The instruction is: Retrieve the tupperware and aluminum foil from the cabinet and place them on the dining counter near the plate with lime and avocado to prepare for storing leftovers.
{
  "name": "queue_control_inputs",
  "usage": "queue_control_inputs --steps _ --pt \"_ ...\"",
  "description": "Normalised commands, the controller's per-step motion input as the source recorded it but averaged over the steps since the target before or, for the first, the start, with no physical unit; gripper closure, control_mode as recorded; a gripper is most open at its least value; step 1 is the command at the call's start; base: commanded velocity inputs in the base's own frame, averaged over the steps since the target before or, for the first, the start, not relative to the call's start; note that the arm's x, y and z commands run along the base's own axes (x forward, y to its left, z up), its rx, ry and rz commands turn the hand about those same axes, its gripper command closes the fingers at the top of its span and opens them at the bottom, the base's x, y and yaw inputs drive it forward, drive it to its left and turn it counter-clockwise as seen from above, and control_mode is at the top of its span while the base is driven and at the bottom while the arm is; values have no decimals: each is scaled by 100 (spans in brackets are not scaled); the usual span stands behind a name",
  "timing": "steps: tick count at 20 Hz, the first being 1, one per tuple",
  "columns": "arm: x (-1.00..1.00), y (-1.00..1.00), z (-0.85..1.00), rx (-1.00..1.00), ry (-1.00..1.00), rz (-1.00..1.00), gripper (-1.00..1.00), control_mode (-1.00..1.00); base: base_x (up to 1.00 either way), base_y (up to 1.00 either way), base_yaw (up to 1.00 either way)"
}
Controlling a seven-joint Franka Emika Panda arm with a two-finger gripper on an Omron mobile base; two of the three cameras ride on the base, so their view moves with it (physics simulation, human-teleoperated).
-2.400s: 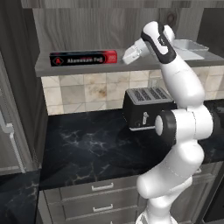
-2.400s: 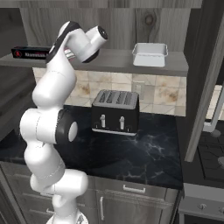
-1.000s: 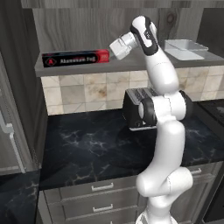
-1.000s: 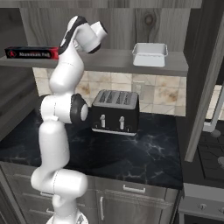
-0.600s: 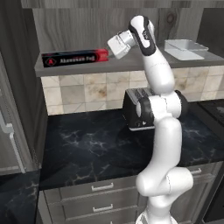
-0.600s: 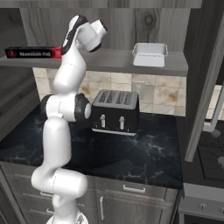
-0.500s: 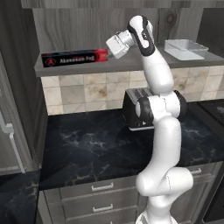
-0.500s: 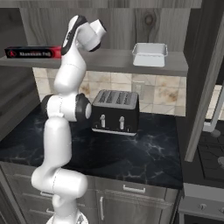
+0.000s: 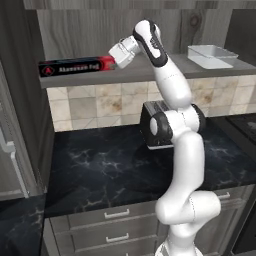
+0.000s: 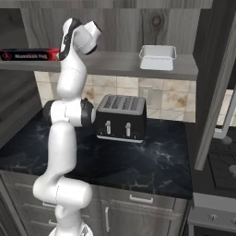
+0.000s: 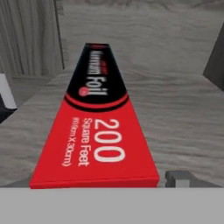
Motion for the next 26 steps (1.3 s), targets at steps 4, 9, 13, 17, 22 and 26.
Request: queue_control_inputs --steps 4,9,13,17,22,26 --pt "-6 43 -45 -1 4 0 100 -100 0 0 0" --pt "-20 -1 -33 0 0 0 100 -100 0 0 0" --pt "-56 -39 -23 7 -1 0 100 -100 0 0 0" --pt "-78 -76 -24 16 -4 -1 100 -100 0 0 0" --pt "-100 -94 -25 19 -7 -6 100 -100 0 0 0" --pt "-100 -77 -3 22 -13 -6 100 -100 0 0 0"
